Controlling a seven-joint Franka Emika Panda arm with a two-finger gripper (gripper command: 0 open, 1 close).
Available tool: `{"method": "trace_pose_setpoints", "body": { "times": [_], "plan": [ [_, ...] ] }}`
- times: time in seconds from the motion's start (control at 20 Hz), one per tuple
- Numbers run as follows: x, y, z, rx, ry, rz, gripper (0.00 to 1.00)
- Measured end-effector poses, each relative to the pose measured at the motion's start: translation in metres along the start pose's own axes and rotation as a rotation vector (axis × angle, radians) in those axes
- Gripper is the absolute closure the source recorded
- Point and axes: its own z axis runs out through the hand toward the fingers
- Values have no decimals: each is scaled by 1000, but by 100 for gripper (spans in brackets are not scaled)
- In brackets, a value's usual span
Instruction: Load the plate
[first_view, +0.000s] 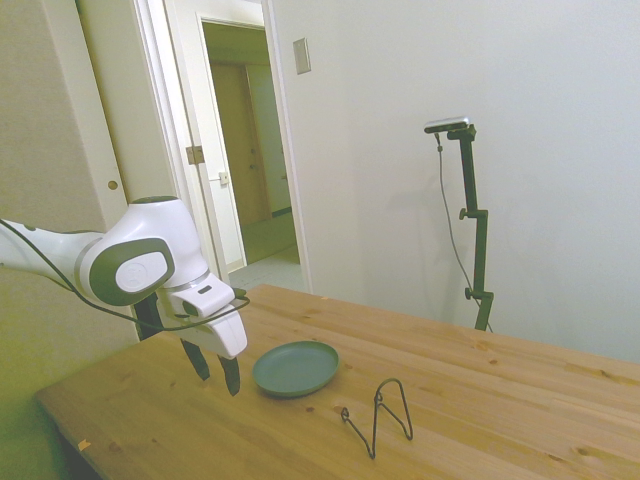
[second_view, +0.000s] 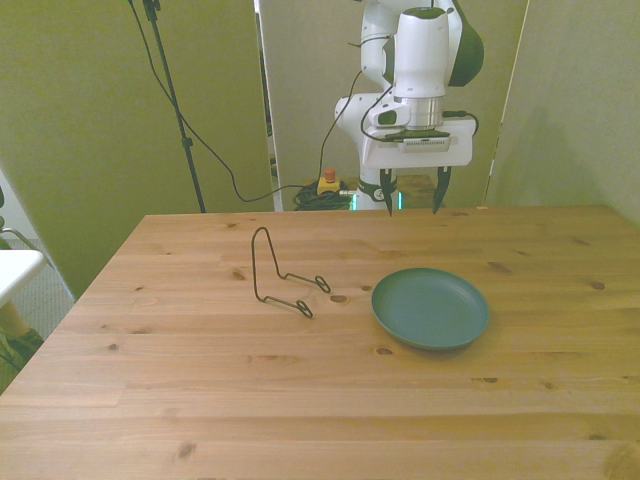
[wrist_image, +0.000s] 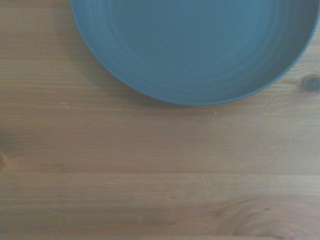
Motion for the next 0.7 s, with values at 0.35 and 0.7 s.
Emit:
{"method": "trace_pose_setpoints", "body": {
  "times": [0.35,0.7],
  "plan": [
    [22,20,6,66,-79,131,0],
    [83,38,6,107,-111,355,0]
  ]
}}
